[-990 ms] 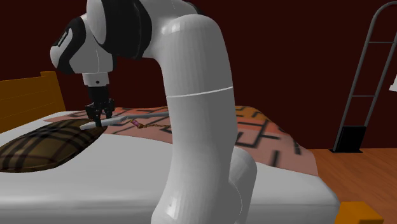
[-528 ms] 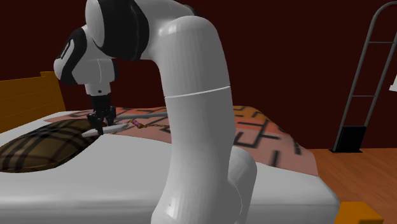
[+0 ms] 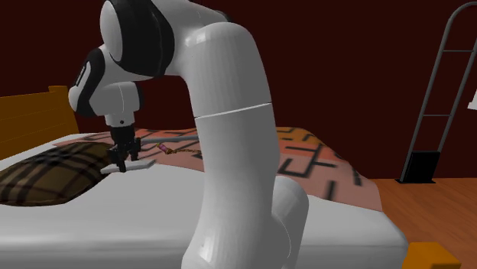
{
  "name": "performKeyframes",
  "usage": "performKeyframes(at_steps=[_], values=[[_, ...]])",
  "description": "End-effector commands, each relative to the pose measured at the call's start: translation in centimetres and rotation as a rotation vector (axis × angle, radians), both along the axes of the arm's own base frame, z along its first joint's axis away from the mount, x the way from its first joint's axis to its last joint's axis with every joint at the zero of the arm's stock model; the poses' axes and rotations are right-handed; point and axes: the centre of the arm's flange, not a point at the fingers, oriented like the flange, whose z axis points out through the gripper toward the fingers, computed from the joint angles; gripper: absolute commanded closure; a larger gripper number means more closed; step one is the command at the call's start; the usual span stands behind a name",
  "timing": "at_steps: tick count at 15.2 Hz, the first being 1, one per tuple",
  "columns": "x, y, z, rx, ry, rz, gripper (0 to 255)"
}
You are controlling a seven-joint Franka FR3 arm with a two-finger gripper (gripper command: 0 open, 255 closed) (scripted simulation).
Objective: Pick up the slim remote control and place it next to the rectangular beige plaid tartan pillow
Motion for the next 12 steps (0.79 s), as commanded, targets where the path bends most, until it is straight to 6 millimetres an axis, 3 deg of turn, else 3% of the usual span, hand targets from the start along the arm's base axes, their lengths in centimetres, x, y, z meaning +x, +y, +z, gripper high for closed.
performKeyframes(at_steps=[1, 12], values=[[-0.1, 0.0, -1.1, 0.001, -0.001, 0.001, 255], [-0.1, 0.0, -6.9, 0.001, -0.001, 0.001, 255]])
